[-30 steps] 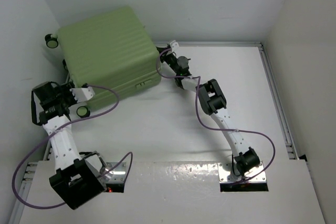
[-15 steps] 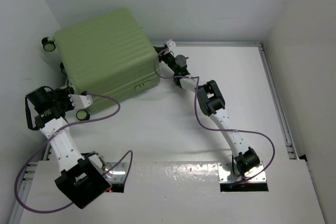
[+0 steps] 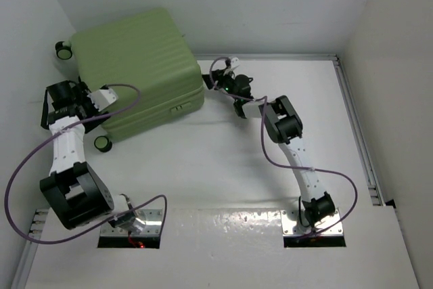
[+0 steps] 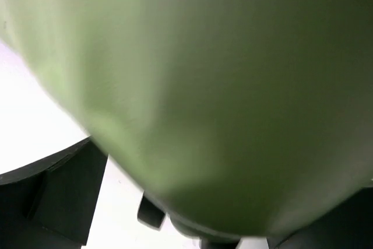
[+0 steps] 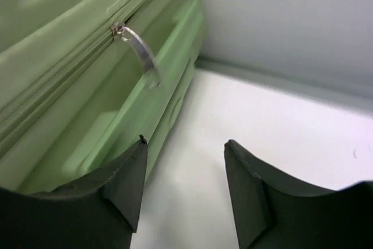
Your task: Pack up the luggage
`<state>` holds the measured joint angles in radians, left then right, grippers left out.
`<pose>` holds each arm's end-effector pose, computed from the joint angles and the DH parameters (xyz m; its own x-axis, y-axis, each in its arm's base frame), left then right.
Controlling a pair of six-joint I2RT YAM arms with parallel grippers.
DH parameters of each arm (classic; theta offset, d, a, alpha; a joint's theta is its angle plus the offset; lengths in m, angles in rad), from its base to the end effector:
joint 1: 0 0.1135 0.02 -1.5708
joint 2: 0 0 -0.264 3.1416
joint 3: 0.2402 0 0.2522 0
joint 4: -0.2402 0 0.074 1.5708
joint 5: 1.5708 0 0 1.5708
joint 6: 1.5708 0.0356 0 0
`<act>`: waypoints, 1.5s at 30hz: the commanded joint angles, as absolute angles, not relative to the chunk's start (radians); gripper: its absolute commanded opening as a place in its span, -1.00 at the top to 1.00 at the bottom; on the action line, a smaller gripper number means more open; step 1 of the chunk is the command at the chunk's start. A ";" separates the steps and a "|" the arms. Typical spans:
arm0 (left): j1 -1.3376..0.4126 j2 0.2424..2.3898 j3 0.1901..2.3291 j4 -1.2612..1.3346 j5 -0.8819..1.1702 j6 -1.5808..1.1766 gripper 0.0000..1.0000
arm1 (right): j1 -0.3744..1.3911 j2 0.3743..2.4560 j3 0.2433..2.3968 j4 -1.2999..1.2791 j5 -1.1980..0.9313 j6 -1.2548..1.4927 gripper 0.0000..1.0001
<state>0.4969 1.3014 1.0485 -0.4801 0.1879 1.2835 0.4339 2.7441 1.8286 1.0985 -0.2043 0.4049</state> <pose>0.2519 0.1290 0.2919 -0.4987 0.8013 -0.3304 0.4660 0.5693 0.6773 0.5117 0.2451 0.0778 -0.0817 0.3873 -0.9183 -0.6098 0.7094 0.3534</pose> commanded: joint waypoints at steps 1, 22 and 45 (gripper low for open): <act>0.408 1.337 1.155 -0.241 0.173 1.025 -1.00 | 0.301 2.467 1.711 1.117 -0.349 0.737 -0.05; 0.173 1.331 1.138 -0.218 0.092 0.830 -1.00 | 0.319 2.784 2.238 0.646 -0.537 1.431 -0.09; 0.133 1.275 1.108 -0.149 -0.031 0.738 -1.00 | 0.419 2.754 2.049 0.895 -0.751 1.692 1.00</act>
